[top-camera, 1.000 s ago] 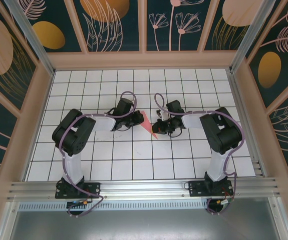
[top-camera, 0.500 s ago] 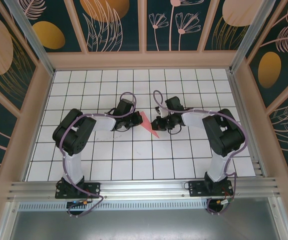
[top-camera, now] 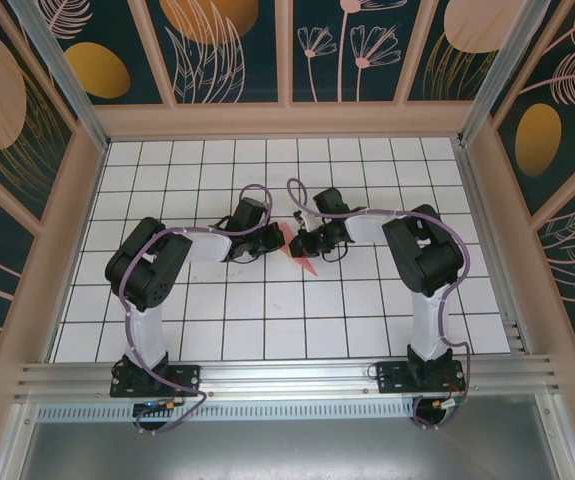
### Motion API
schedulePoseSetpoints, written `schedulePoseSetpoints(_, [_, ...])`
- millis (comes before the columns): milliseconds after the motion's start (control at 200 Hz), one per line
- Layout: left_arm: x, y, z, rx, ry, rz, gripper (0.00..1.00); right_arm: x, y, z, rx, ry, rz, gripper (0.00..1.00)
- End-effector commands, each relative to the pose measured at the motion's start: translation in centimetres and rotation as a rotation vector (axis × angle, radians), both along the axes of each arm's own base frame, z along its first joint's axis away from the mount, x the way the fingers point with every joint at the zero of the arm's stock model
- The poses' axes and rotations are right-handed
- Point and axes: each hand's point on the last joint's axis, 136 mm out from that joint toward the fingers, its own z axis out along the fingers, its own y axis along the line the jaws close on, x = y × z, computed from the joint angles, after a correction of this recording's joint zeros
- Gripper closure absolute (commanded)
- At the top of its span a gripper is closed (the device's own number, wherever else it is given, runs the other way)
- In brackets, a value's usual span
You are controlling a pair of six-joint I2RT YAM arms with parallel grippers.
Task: Fold a paper plane with a square sheet of paper (pick it up from the middle)
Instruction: Fold the wing for the fifth time at the center of the table.
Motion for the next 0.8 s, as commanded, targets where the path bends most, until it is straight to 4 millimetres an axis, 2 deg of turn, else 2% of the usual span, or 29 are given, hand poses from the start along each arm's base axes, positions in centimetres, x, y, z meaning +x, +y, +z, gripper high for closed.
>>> schedulePoseSetpoints(0, [-0.8, 1.9, -3.5, 0.099, 0.078, 0.041, 0.94, -0.8, 0.3, -0.2, 0.003, 0.014, 0.057, 0.97])
schedulePoseSetpoints(240, [-1.0, 2.8, -4.5, 0.151, 0.102, 0.072, 0.95, -2.0, -1.4, -2.0, -0.06, 0.043, 0.047, 0.98])
schedulePoseSetpoints(400, [-1.3, 3.5, -5.0, 0.176, 0.115, 0.089, 0.95, -4.1, -2.8, -2.5, -0.072, 0.062, 0.032, 0.99])
schedulePoseSetpoints(686, [-1.2, 3.3, -4.8, 0.167, 0.111, 0.088, 0.95, -7.9, -5.8, -3.5, -0.089, 0.114, -0.06, 0.99])
schedulePoseSetpoints(796, [-1.2, 3.2, -4.7, 0.164, 0.109, 0.083, 0.95, -8.7, -6.6, -3.6, -0.094, 0.121, -0.096, 1.0])
